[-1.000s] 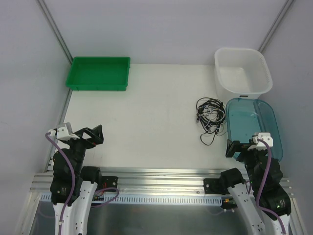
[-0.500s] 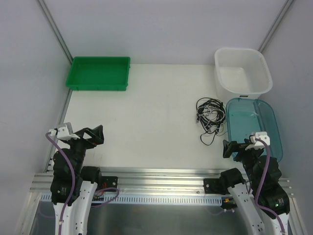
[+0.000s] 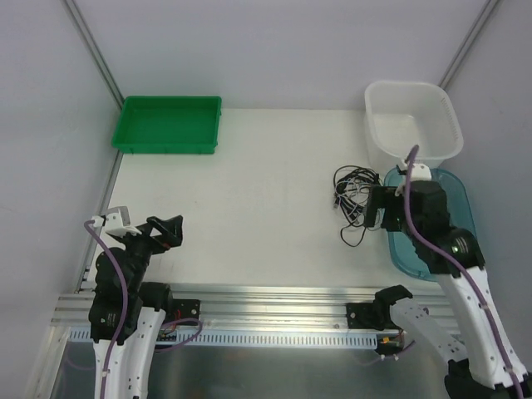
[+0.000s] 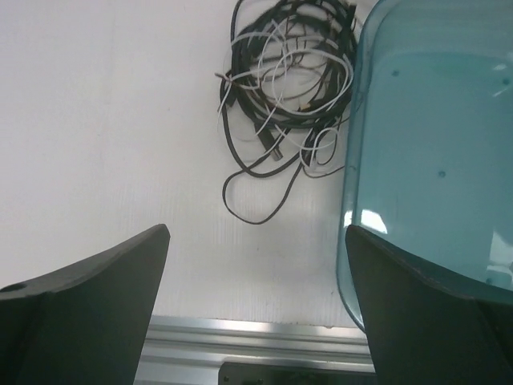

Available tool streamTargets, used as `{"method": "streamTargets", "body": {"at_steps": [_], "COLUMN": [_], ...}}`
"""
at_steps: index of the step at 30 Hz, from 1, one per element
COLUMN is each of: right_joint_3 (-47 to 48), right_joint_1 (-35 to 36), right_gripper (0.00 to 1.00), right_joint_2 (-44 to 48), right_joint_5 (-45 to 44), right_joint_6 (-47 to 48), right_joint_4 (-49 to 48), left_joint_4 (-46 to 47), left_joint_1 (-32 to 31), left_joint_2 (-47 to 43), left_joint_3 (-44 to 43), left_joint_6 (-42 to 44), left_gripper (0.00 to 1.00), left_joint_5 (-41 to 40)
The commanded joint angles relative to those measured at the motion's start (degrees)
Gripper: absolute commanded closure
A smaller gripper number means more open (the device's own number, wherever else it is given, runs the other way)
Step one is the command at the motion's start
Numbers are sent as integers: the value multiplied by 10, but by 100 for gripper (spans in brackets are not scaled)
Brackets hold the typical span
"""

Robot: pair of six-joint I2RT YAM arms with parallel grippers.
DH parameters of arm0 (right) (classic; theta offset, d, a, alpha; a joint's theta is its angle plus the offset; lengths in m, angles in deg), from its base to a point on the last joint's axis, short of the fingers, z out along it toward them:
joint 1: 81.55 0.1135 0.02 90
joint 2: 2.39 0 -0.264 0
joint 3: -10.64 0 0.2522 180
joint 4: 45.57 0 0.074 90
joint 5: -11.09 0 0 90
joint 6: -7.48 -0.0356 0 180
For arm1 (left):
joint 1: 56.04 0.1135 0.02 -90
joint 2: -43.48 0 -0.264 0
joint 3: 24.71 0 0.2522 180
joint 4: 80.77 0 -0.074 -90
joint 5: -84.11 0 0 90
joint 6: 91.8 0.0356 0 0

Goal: Untangle the cables

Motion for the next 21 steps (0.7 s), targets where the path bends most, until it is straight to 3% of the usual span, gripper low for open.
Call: {"method": "streamTargets", "body": {"at_steps": [1,9,21], "right_joint_3": [16,46,125], "right_joint_1": [3,-3,-33], "right_gripper": [3,2,1], "right_joint_2": [-93,-306,-597], "right_joint_5": [25,33,37], "right_joint_6": [-51,-39,-17], "right_joint_4": [-13,-140,-231], "left_joint_4": [6,6,4], "left_joint_1": [-4,-4,-3], "left_joint_2": [15,7,1], "left_joint_3": [0,2,2], "left_joint_6": [-8,-6,-1], "left_gripper": [1,1,1], "left_joint_5": [31,32,30]}}
